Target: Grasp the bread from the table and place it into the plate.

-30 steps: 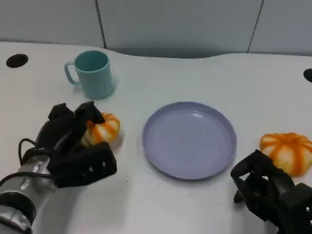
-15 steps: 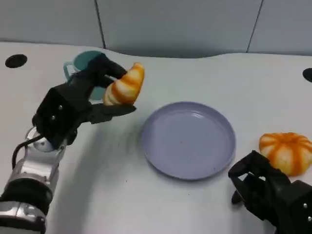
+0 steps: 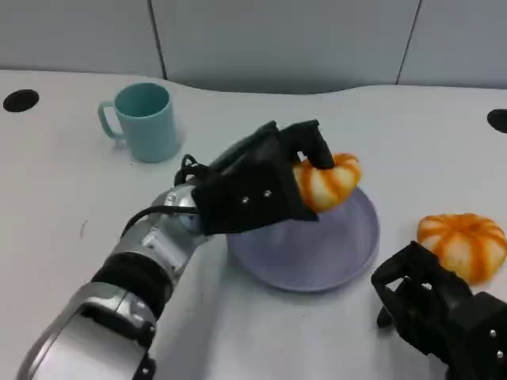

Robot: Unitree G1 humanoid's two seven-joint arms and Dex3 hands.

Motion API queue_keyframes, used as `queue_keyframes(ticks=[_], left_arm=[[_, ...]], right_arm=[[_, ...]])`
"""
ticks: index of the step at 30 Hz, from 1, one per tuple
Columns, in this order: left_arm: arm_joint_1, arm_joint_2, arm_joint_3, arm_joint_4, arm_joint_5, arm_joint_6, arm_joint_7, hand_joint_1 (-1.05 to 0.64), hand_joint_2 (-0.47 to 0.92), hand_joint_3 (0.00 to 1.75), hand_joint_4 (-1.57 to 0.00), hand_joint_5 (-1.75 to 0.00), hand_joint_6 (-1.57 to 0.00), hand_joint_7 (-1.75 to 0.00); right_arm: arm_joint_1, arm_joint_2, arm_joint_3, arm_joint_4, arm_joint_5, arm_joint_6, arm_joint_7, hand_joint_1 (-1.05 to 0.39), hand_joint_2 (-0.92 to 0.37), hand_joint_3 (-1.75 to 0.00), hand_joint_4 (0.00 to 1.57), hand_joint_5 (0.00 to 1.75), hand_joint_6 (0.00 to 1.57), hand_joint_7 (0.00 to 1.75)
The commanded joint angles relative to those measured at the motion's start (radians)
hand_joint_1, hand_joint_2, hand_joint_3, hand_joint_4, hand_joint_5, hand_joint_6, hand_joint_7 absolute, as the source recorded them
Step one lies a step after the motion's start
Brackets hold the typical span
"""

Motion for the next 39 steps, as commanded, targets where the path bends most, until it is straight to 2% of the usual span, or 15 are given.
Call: queue_keyframes(ticks=[1,2,3,5,7,8,10,13,14,16,18,24,29,34,39], left_arm=[[-0.054,0.008,-0.032,0.047,0.046,0.057,0.020,-0.18,0.86,0.04,-0.90,-1.75,-0.68,-1.75],[-0.071,0.016,-0.058,0.057,0.077,0.087,0.008,-0.28,0.89,0.05,-0.72,-1.72,-0.45,-1.69],[-0.085,0.024,-0.080,0.065,0.101,0.111,-0.007,-0.33,0.90,0.05,-0.63,-1.65,-0.37,-1.53],[-0.102,0.035,-0.115,0.071,0.141,0.132,-0.012,-0.45,0.91,0.01,-0.41,-1.28,-0.39,-0.96],[-0.110,0.050,-0.155,0.071,0.186,0.121,0.010,-0.48,0.92,0.01,-0.37,-1.15,-0.42,-0.77],[-0.114,0.060,-0.179,0.071,0.212,0.110,0.025,-0.57,0.92,0.04,-0.26,-0.84,-0.36,-0.51],[-0.118,0.069,-0.203,0.073,0.241,0.098,0.043,-0.62,0.92,0.06,-0.23,-0.61,-0.37,-0.32],[-0.124,0.080,-0.242,0.072,0.288,0.084,0.074,-0.64,0.92,0.06,-0.23,-0.54,-0.37,-0.25],[-0.129,0.088,-0.270,0.070,0.320,0.076,0.096,-0.77,0.92,0.13,-0.09,-0.31,-0.20,-0.16],[-0.138,0.097,-0.301,0.071,0.354,0.062,0.111,-0.88,0.92,0.19,-0.02,-0.12,-0.09,-0.09],[-0.140,0.099,-0.292,0.074,0.342,0.049,0.101,-0.96,0.92,0.25,0.00,-0.02,-0.03,-0.06],[-0.133,0.111,-0.236,0.072,0.276,0.008,0.063,-1.01,0.92,0.34,0.00,0.00,0.00,-0.01],[-0.092,0.126,-0.115,0.056,0.127,-0.042,-0.012,-0.95,0.92,0.30,-0.03,-0.02,-0.06,-0.03],[-0.040,0.150,-0.018,0.019,0.001,-0.096,-0.094,-0.94,0.92,0.33,-0.06,-0.04,-0.09,-0.04],[0.128,0.188,0.193,-0.121,-0.307,-0.139,-0.307,-0.91,0.92,0.31,-0.15,-0.09,-0.15,-0.07]], right_arm=[[0.000,-0.006,-0.002,-0.006,-0.005,-0.006,-0.011,-0.28,-0.92,-0.35,0.60,1.75,0.40,1.75],[0.003,-0.005,0.000,-0.009,-0.010,-0.004,-0.014,-0.27,-0.91,-0.34,0.60,1.75,0.40,1.75],[0.005,-0.004,0.002,-0.013,-0.013,-0.002,-0.015,-0.27,-0.91,-0.34,0.60,1.75,0.40,1.75],[0.007,-0.004,0.004,-0.017,-0.013,0.000,-0.015,-0.27,-0.91,-0.34,0.60,1.75,0.39,1.75],[0.009,-0.003,0.005,-0.021,-0.011,0.004,-0.012,-0.27,-0.92,-0.34,0.59,1.75,0.39,1.75],[0.010,-0.003,0.005,-0.024,-0.009,0.005,-0.010,-0.27,-0.92,-0.34,0.59,1.75,0.39,1.75],[0.010,-0.003,0.006,-0.026,-0.007,0.008,-0.008,-0.27,-0.92,-0.34,0.59,1.75,0.39,1.75],[0.012,-0.001,0.006,-0.031,-0.008,0.013,-0.010,-0.27,-0.92,-0.34,0.59,1.75,0.39,1.75],[0.013,0.000,0.007,-0.034,-0.008,0.017,-0.011,-0.27,-0.92,-0.34,0.59,1.75,0.39,1.75],[0.010,-0.002,0.008,-0.029,-0.014,0.012,-0.014,-0.27,-0.92,-0.34,0.59,1.75,0.39,1.75],[0.008,-0.004,0.006,-0.021,-0.009,0.000,-0.009,-0.27,-0.92,-0.34,0.58,1.75,0.38,1.75],[0.014,-0.003,0.004,-0.011,0.001,-0.010,-0.003,-0.27,-0.92,-0.34,0.57,1.75,0.36,1.75],[0.003,-0.007,0.000,0.034,0.009,-0.062,0.008,-0.27,-0.92,-0.35,0.59,1.75,0.36,1.75],[0.008,-0.002,0.000,0.010,-0.002,-0.022,-0.006,-0.28,-0.92,-0.34,0.59,1.75,0.37,1.75],[0.012,-0.004,-0.002,-0.011,0.007,0.002,0.003,-0.24,-0.92,-0.34,0.56,1.75,0.36,1.75]])
